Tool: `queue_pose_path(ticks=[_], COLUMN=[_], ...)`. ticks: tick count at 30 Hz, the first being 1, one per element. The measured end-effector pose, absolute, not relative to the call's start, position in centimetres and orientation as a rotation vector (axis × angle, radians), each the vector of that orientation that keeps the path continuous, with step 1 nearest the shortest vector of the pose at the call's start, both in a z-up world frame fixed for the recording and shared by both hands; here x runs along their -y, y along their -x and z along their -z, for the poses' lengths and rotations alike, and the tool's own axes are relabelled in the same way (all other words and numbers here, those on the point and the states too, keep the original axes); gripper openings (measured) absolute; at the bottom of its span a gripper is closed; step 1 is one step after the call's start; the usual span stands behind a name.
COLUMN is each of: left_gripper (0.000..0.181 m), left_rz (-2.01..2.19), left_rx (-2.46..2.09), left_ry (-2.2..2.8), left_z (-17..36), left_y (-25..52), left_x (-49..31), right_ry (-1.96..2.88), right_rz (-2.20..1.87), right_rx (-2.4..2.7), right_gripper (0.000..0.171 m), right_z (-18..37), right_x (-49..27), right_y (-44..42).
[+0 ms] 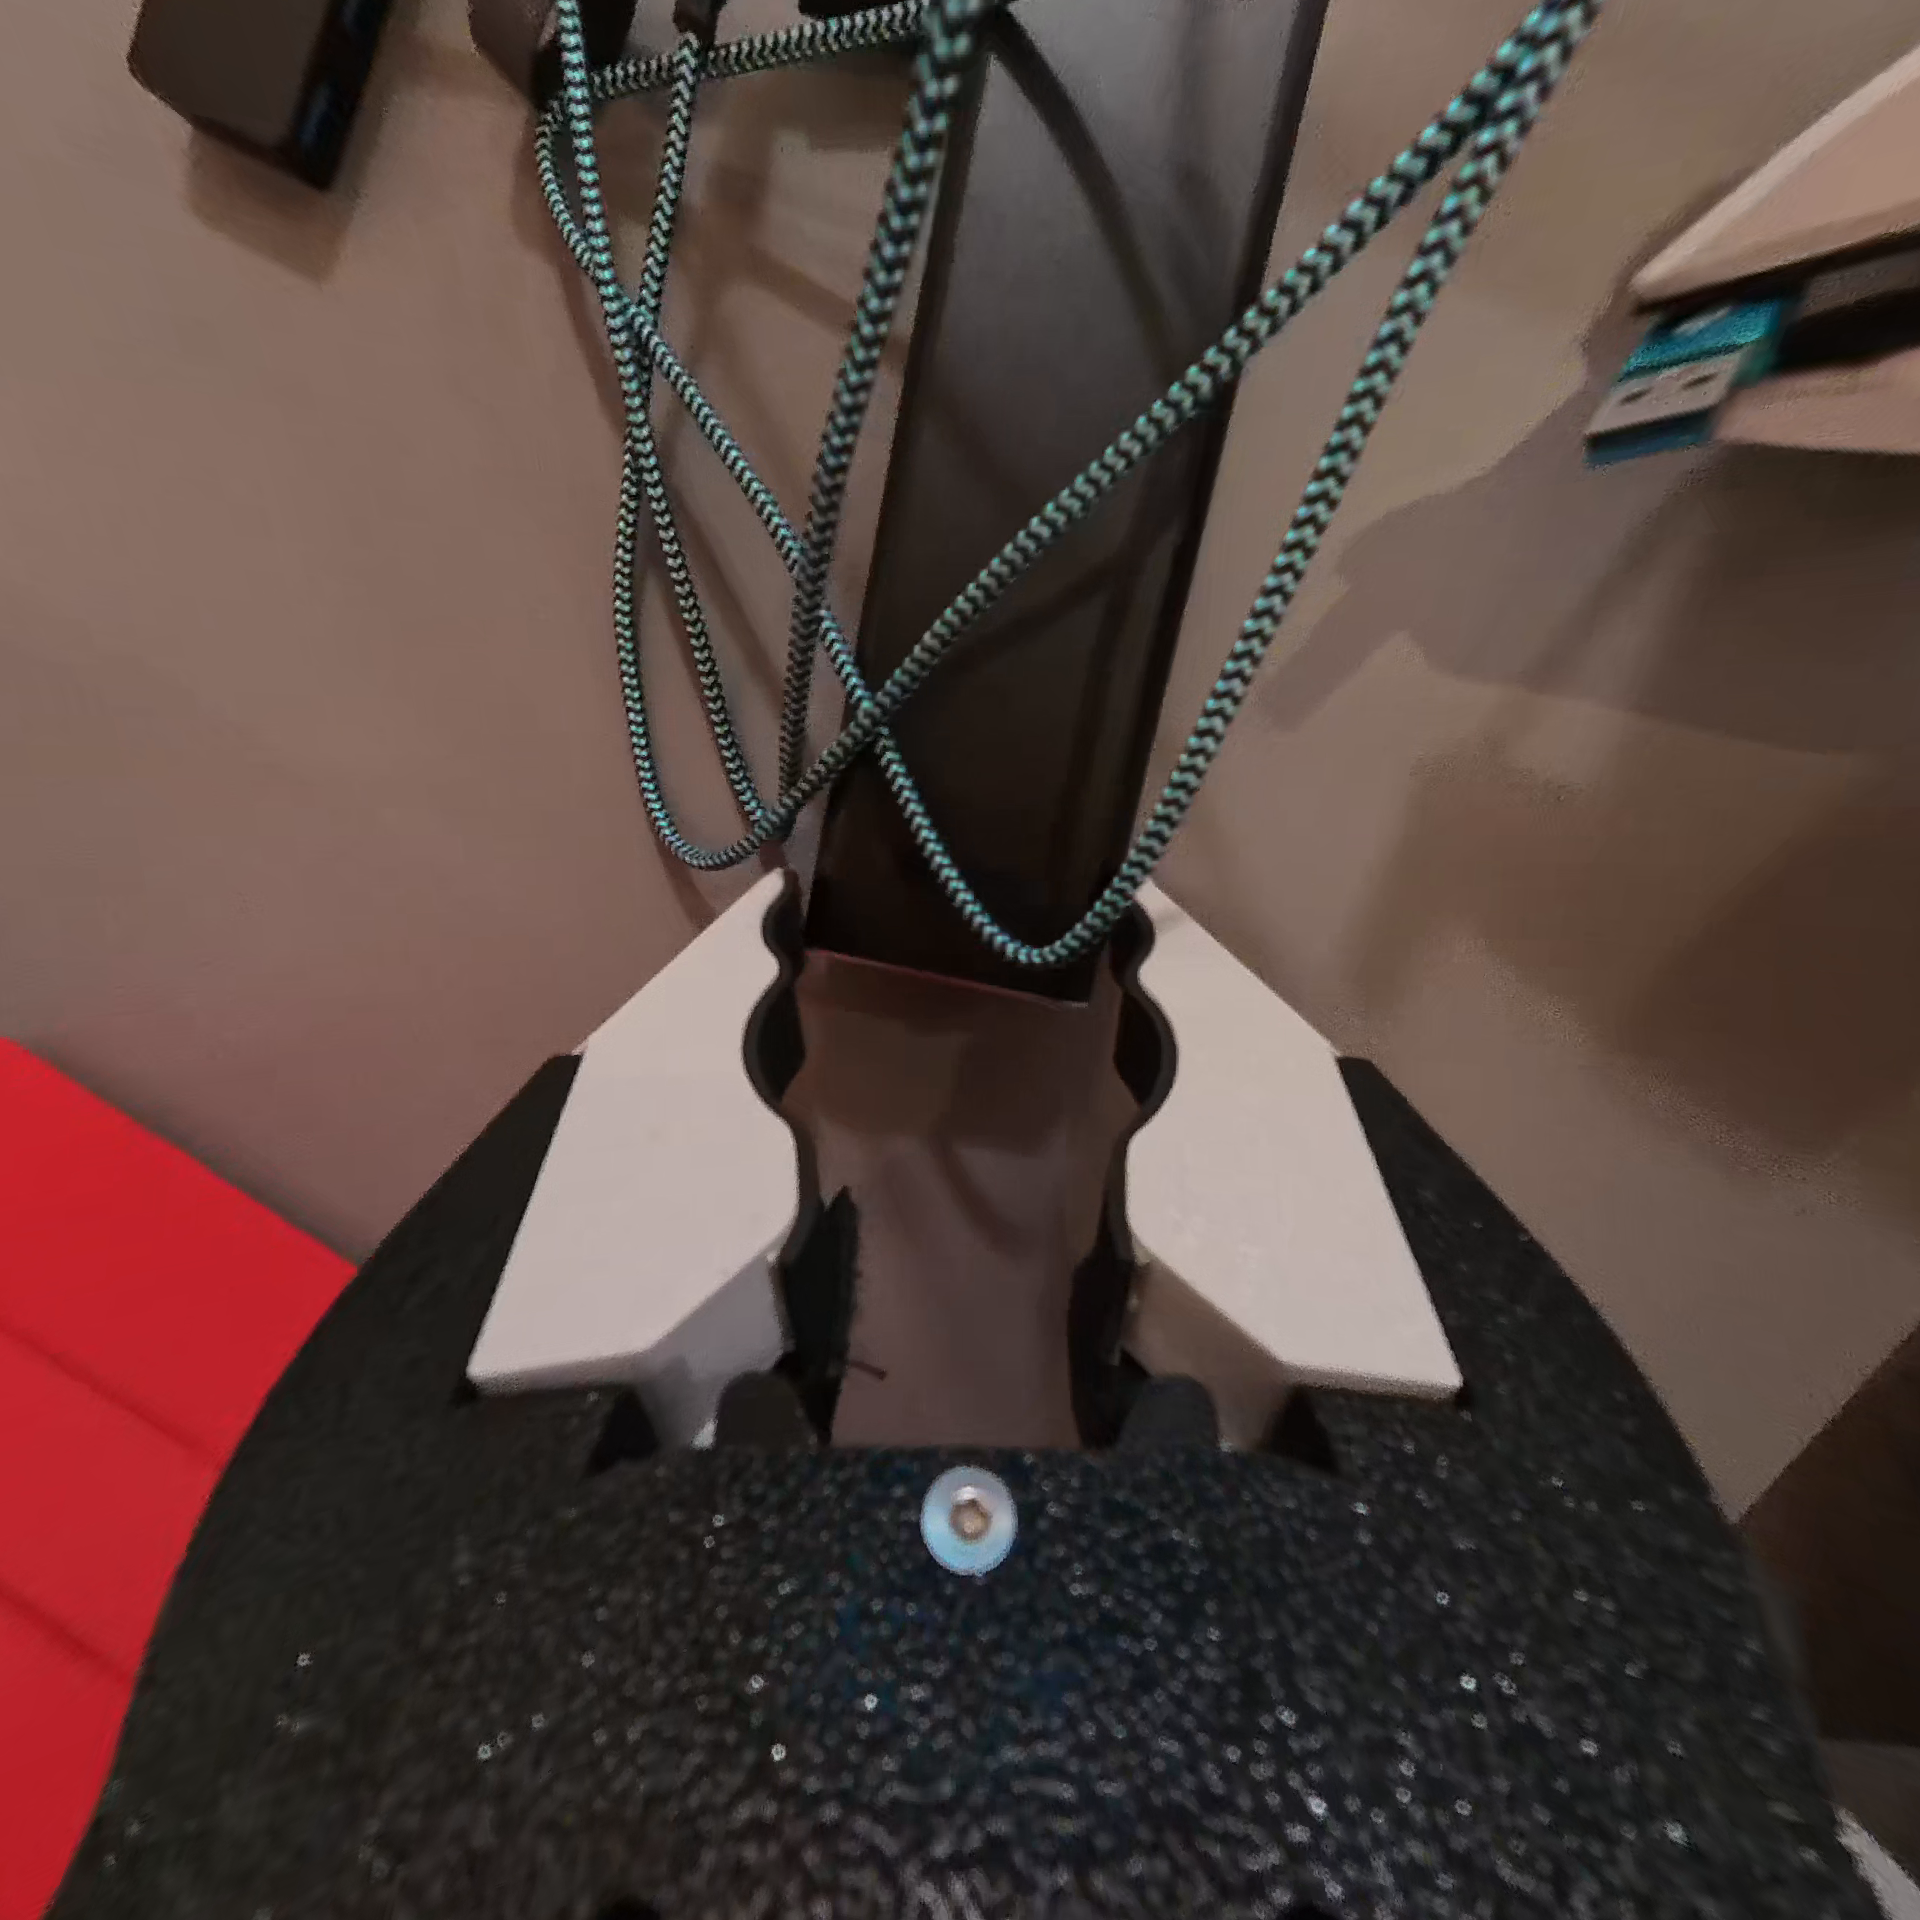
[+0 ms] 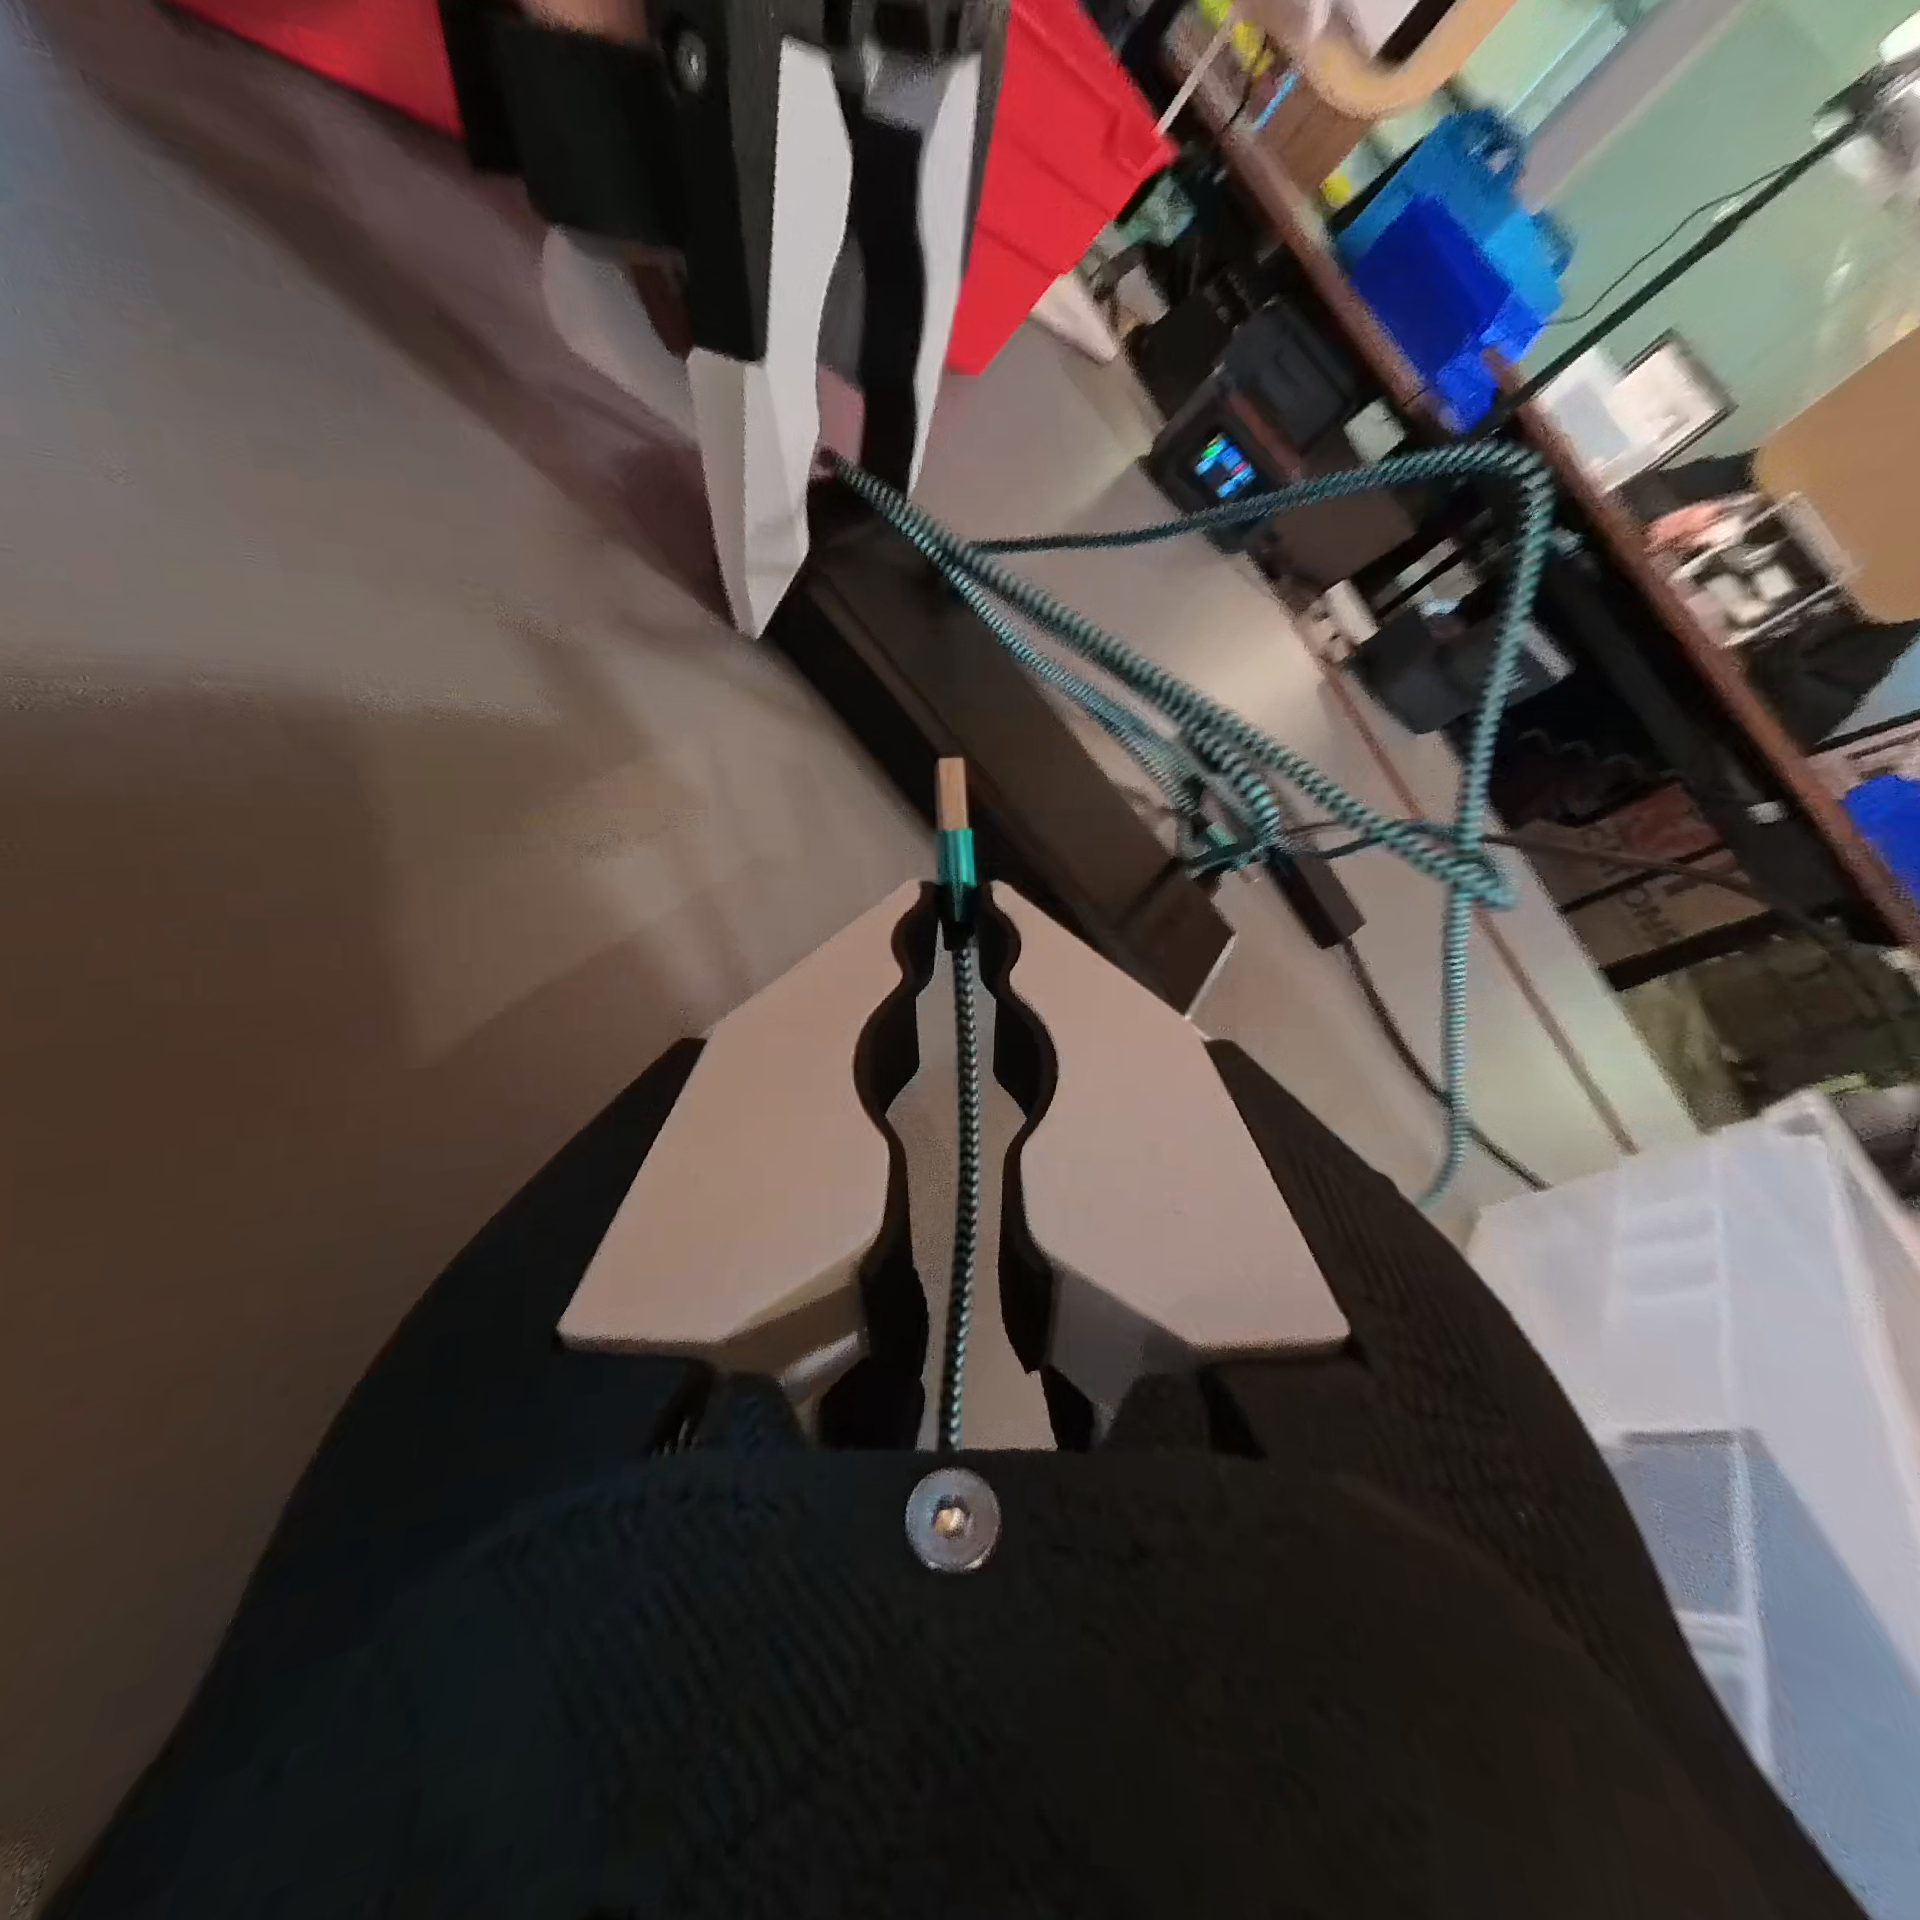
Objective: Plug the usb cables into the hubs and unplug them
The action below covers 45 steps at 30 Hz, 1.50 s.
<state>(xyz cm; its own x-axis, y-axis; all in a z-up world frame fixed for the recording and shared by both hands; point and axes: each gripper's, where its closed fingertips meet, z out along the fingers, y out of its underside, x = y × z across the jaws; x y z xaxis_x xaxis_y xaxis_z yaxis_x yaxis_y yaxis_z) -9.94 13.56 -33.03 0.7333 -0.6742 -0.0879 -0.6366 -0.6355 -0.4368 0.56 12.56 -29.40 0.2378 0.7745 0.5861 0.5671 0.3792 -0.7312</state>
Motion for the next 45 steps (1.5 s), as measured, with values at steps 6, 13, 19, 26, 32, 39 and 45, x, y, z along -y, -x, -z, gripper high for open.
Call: queue_pose_path(ticks=[6, 13, 19, 26, 32, 39, 45], left_gripper=[0.057, 0.056, 0.055, 0.052, 0.081, 0.119, 0.104], left_rz=[-0.149, -0.735, -0.997, -1.071, -0.447, 0.756, 1.066], left_rx=[-1.086, -1.363, -1.425, -1.496, -1.238, -0.563, -0.512], left_ry=[2.278, 1.718, 1.410, 1.351, 1.756, 1.748, 1.546], left_z=[32.2, 30.4, 29.2, 29.6, 29.2, 21.9, 19.2], left_y=[9.6, 9.2, 8.7, 9.2, 7.6, 4.5, 3.3], left_x=[-13.1, -12.3, -11.7, -11.4, -9.6, -7.0, -6.5], right_ry=[1.443, 1.570, 1.595, 1.563, 1.227, 0.773, 0.548], right_rz=[-0.273, -0.770, -0.690, -0.684, -0.238, 0.028, -0.064], right_rx=[1.501, 1.336, 1.355, 1.536, 1.564, 1.303, 1.287], right_gripper=[0.039, 0.060, 0.066, 0.035, 0.026, 0.025, 0.025], right_z=[31.1, 28.4, 28.9, 30.4, 28.6, 21.5, 19.9], right_x=[-12.6, -12.0, -13.4, -11.4, -11.9, -10.7, -6.6], right_y=[-1.3, -2.0, -2.7, -1.7, -1.7, -2.7, -2.4])
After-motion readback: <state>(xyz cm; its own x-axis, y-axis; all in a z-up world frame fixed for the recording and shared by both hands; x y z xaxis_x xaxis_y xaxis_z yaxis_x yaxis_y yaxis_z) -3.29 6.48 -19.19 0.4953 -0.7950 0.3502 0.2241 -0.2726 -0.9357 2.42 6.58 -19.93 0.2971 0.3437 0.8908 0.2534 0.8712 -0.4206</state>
